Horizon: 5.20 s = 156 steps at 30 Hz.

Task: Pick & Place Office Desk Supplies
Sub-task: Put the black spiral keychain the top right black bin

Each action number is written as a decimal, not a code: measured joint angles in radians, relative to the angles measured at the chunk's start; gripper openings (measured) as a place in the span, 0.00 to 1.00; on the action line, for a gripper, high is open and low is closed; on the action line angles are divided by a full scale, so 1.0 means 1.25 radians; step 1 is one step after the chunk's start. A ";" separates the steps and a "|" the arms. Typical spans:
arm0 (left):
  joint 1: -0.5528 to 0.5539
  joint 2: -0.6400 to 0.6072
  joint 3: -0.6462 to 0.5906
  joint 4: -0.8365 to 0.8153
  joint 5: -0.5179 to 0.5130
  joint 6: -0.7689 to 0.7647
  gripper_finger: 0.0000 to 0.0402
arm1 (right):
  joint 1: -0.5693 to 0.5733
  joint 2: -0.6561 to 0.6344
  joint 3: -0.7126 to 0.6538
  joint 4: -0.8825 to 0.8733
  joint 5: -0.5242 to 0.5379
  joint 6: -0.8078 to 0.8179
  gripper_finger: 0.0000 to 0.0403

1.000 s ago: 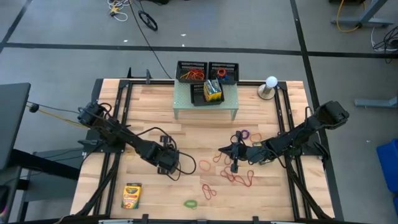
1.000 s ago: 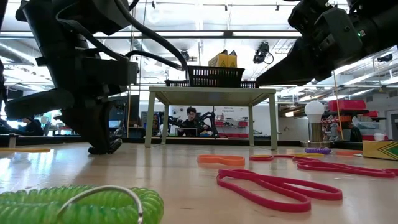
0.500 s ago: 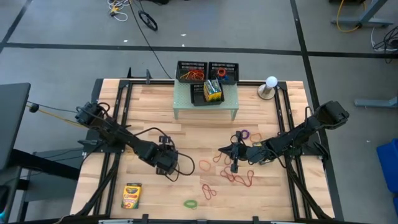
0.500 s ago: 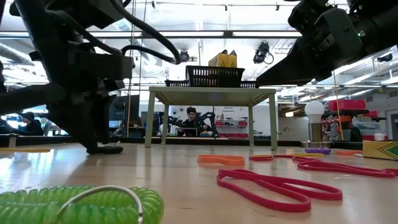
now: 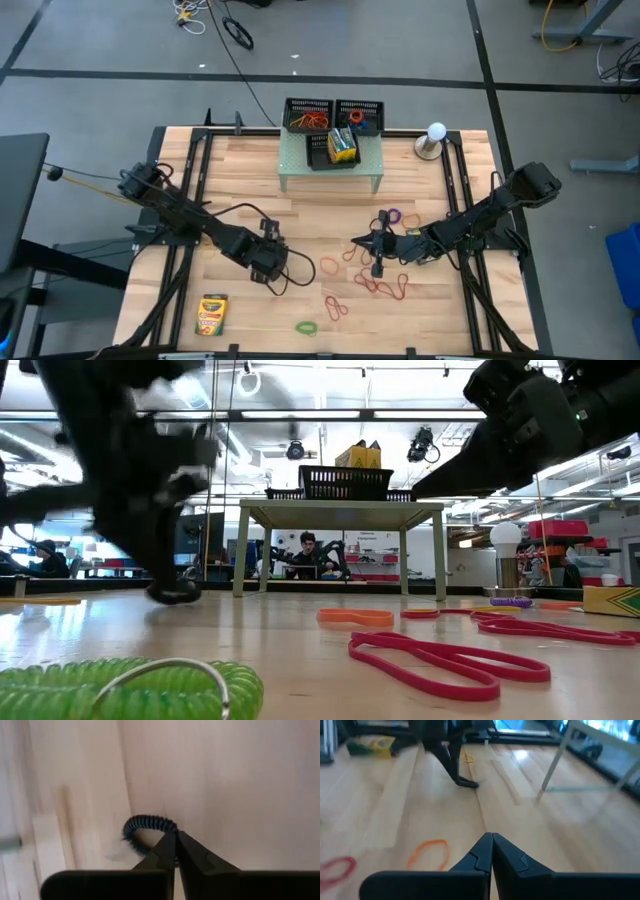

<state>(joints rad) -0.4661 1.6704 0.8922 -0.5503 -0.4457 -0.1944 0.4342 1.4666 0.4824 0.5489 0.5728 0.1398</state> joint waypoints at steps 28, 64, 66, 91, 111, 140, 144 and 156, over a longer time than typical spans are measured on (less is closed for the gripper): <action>0.134 0.069 -0.310 1.236 0.264 0.273 0.01 | -0.025 0.000 0.000 0.076 -0.066 -0.200 0.03; 0.037 -0.079 -0.260 0.424 -0.036 -0.365 0.36 | -0.059 0.287 0.194 0.061 -0.133 -0.136 0.48; 0.055 -0.071 -0.259 0.425 -0.030 -0.368 0.36 | -0.059 0.287 0.194 0.061 -0.133 -0.136 0.48; -0.002 -0.077 -0.184 0.394 -0.036 -0.184 0.01 | -0.059 0.287 0.194 0.061 -0.136 -0.136 0.48; 0.035 -0.021 -0.175 0.283 -0.030 -0.383 0.40 | -0.059 0.287 0.194 0.061 -0.136 -0.123 0.48; 0.080 0.038 -0.369 1.243 -0.242 -0.051 0.03 | -0.079 0.293 0.194 0.077 -0.017 0.075 0.48; 0.105 0.115 -0.367 1.420 -0.208 0.004 0.03 | -0.095 0.337 0.189 0.206 -0.018 0.084 0.49; 0.118 0.291 -0.328 1.693 -0.181 0.088 0.03 | -0.095 0.383 0.185 0.360 0.037 0.052 0.57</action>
<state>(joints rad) -0.3191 2.0345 0.4823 1.5660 -0.6722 -0.0841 0.3160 1.9450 0.7132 0.9984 0.6189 0.2047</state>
